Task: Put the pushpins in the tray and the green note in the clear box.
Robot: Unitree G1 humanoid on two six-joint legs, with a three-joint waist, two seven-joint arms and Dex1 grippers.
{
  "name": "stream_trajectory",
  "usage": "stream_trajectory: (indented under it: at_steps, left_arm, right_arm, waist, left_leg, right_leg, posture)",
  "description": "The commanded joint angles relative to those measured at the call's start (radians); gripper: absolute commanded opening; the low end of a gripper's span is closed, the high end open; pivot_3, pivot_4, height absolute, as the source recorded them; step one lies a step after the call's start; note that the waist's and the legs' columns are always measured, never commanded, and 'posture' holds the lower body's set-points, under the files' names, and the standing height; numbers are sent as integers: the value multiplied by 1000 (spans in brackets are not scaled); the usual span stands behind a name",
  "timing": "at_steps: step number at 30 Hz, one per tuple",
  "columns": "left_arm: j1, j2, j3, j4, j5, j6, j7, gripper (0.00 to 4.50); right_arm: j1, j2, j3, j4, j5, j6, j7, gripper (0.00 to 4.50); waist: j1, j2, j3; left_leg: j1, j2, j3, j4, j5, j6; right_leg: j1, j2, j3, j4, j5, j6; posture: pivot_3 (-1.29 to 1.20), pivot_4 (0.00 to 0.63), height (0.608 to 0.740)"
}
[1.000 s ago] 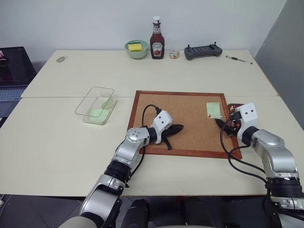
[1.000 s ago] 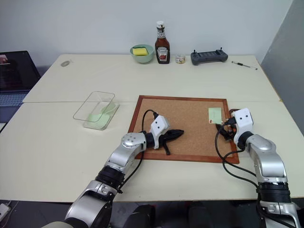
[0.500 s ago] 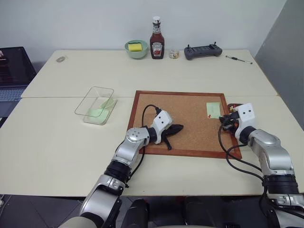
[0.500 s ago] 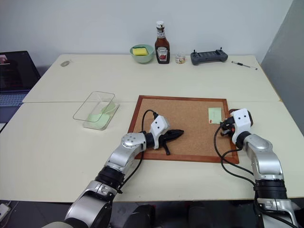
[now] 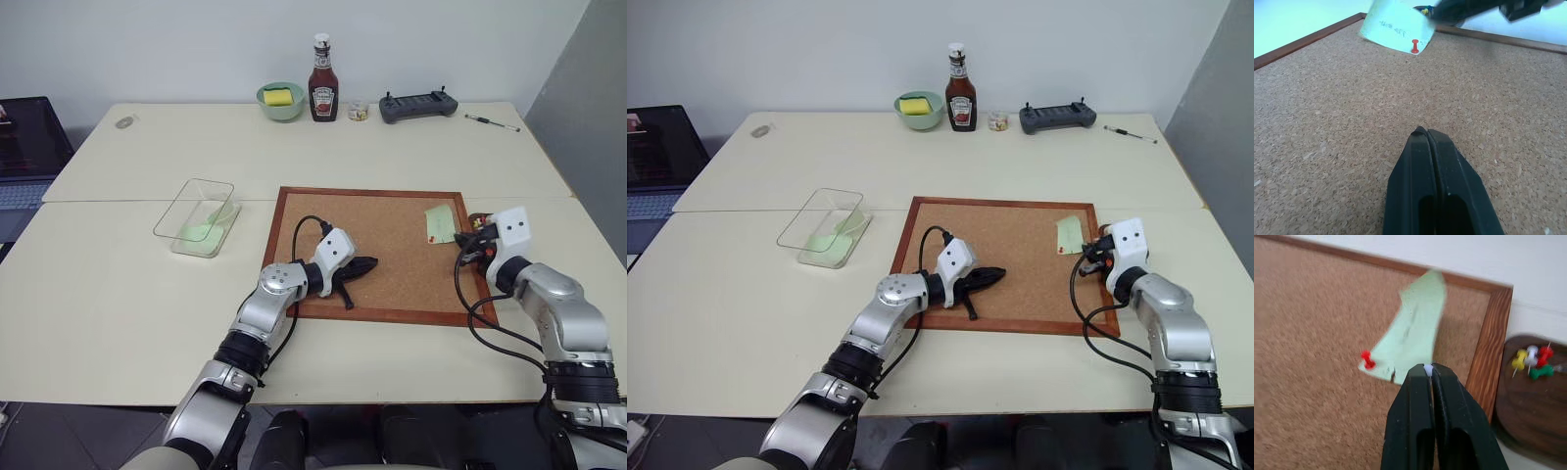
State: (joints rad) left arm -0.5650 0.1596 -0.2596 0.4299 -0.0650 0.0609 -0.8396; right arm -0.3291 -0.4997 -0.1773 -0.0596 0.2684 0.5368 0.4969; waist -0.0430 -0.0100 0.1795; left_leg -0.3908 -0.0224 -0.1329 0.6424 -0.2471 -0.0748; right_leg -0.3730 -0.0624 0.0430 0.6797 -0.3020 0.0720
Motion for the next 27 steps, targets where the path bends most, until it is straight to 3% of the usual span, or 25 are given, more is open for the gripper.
stream_trajectory:
  at_steps: [1,11,17,27]
  left_arm:
    - [26,10,-22,13,24,17,-1,0]
    - [30,16,-29,10,24,18,-2,0]
    - [32,21,-38,11,31,9,-6,0]
    - [32,16,-40,12,34,8,-6,0]
  right_arm:
    - [8,-29,-38,-86,40,14,19,4]
    - [10,-59,-58,-75,20,2,-14,4]
    - [42,-164,-10,39,-156,-103,-71,4]
    - [-15,-167,49,183,-272,-200,-115,4]
  waist:
    - [0,0,0]
    - [0,0,0]
    - [1,0,0]
    - [-6,3,-2]
  left_leg:
    - [0,0,0,0,0,0]
    - [0,0,0,0,0,0]
    - [0,0,0,0,0,0]
    - [1,0,1,-1,0,0]
  right_leg:
    - [0,0,0,0,0,0]
    - [0,0,0,0,0,0]
    - [0,0,0,0,0,0]
    - [0,0,1,0,0,0]
  posture:
    - [0,150,740]
    - [0,150,740]
    - [0,150,740]
    - [0,150,740]
